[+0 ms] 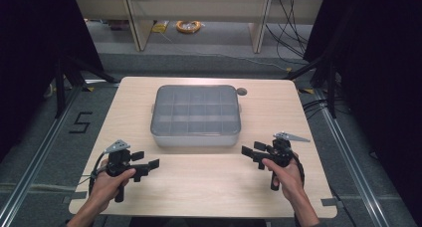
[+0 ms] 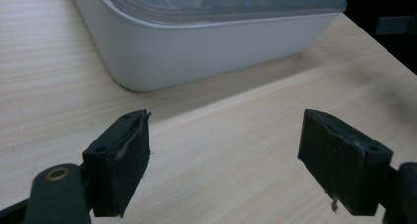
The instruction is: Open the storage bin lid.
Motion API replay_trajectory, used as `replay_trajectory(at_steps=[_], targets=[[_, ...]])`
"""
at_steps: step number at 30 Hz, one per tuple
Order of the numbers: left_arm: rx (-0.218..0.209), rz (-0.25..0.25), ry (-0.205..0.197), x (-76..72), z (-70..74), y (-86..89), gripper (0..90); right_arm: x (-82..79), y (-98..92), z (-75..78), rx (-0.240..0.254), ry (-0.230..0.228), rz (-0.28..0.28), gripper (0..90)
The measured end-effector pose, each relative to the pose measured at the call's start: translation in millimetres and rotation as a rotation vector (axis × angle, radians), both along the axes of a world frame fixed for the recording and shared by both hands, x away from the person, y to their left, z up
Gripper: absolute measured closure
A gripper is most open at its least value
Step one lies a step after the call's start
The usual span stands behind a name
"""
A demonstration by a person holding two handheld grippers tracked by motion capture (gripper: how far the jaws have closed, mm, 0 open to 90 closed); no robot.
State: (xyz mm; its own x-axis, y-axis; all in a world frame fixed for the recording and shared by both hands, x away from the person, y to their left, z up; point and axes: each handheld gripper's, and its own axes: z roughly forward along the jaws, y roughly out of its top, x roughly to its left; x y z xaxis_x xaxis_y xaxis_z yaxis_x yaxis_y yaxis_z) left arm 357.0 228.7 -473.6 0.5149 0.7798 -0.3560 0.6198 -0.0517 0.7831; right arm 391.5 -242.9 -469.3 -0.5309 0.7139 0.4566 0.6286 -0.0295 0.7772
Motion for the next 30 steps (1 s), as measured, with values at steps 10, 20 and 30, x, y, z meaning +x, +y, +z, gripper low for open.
replay_trajectory(at_steps=[10, 20, 30], targets=[[-0.008, 0.053, 0.022, 31.5, 2.8, 8.6, 20.2, 37.6, 3.3, 5.5, 0.004, 0.010, -0.013, 26.9], [-0.033, 0.088, 0.052, 73.6, 6.3, 11.9, 17.9, 69.2, 3.1, 10.7, 0.009, 0.022, -0.042, 26.9], [-0.065, 0.116, 0.064, 96.7, 12.3, 21.6, 15.3, 97.7, 4.6, 12.0, 0.014, 0.067, -0.086, 27.4]])
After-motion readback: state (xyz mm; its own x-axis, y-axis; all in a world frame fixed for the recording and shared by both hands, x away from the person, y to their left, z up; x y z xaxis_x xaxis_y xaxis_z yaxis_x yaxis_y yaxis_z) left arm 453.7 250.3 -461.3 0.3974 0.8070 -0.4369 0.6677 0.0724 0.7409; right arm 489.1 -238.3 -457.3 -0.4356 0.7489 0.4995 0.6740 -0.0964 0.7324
